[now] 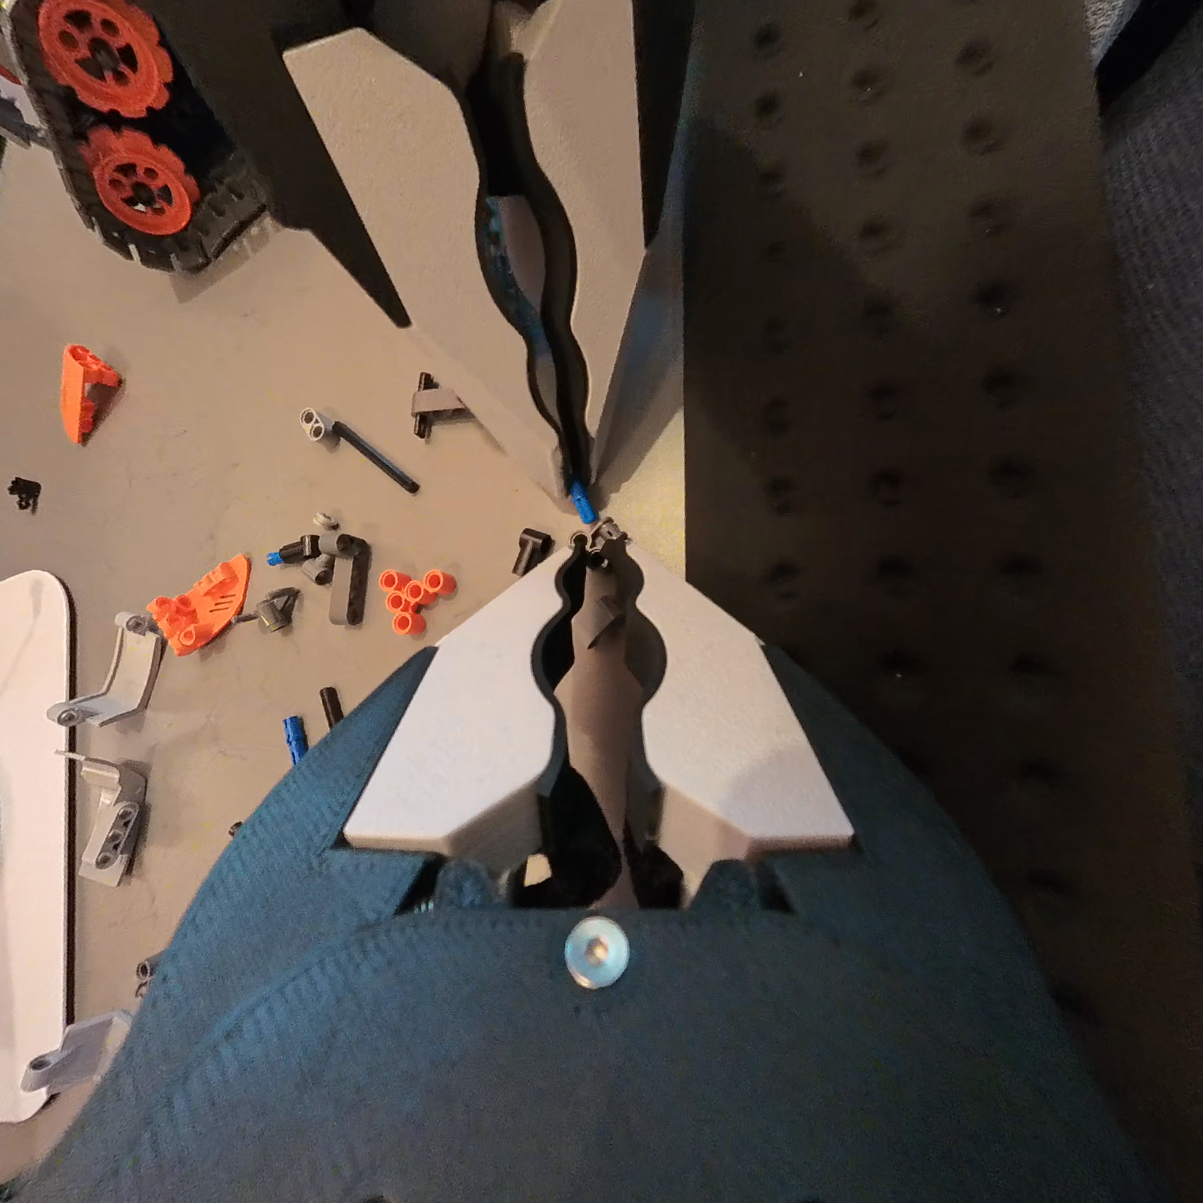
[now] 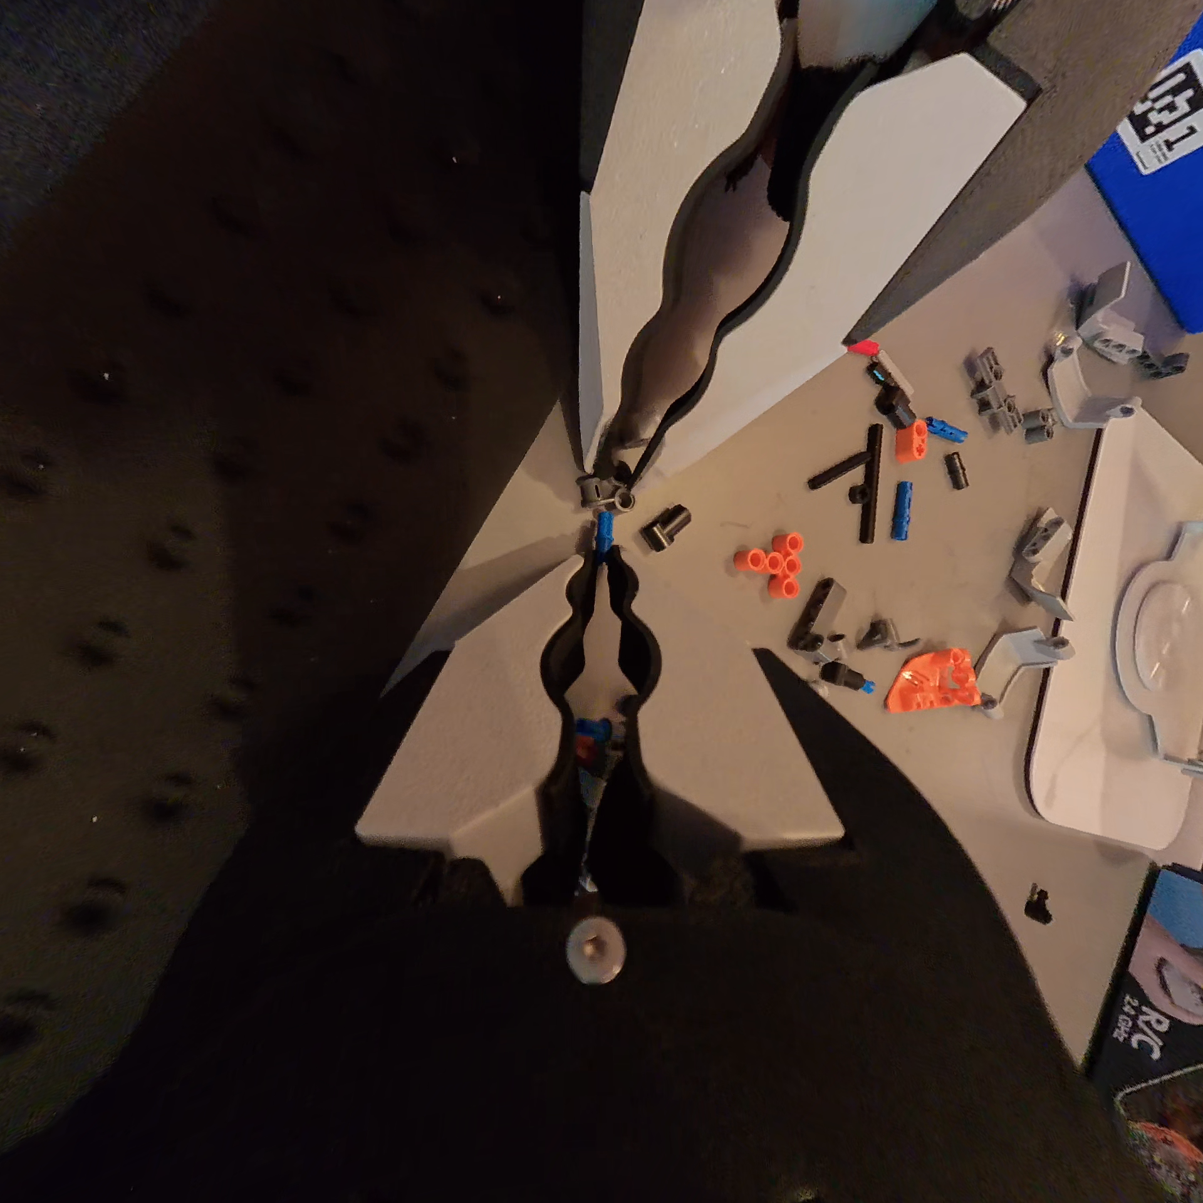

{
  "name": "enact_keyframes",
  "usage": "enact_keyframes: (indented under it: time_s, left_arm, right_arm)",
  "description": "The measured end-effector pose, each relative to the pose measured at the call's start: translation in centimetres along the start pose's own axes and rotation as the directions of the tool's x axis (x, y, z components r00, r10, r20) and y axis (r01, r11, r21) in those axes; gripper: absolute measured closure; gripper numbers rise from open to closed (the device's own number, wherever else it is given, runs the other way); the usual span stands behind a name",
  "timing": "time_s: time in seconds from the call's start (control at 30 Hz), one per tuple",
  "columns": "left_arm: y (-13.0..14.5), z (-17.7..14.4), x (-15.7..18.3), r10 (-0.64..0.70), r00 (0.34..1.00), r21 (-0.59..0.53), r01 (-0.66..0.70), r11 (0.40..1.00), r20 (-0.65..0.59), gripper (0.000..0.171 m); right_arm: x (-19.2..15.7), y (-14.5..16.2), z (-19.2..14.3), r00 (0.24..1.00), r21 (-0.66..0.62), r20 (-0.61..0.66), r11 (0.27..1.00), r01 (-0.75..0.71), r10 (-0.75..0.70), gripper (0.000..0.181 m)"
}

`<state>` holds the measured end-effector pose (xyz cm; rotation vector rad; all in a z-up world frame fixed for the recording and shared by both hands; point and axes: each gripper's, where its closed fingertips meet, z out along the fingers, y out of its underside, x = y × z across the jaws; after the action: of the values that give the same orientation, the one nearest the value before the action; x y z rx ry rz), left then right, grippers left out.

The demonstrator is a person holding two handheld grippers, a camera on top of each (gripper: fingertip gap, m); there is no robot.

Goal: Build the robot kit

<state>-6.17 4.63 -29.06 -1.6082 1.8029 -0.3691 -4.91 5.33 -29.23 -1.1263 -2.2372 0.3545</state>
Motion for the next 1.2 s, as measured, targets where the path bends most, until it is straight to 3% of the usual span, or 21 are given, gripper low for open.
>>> enact_keyframes:
  time_s: [0.43, 0.63, 1.2]
  left_arm:
    - [-0.04, -0.01, -0.14, -0.036, 0.999, 0.053, 0.037, 0.998, -0.013, 0.167]
    - [-0.1, 0.03, -0.11, -0.025, 0.999, 0.073, 0.028, 0.997, -0.039, 0.167]
    - [-0.19, 0.09, -0.07, 0.004, 0.999, 0.121, 0.001, 0.993, -0.045, 0.167]
  right_arm:
    - [-0.18, -0.19, 0.12, 0.996, 0.03, 0.082, 0.999, 0.033, -0.035, 0.18]
    - [-0.27, -0.17, 0.14, 0.98, 0.057, 0.186, 0.997, 0.061, -0.071, 0.181]
    - [-0.46, -0.15, 0.14, 0.863, 0.051, 0.491, 0.986, -0.162, 0.117, 0.18]
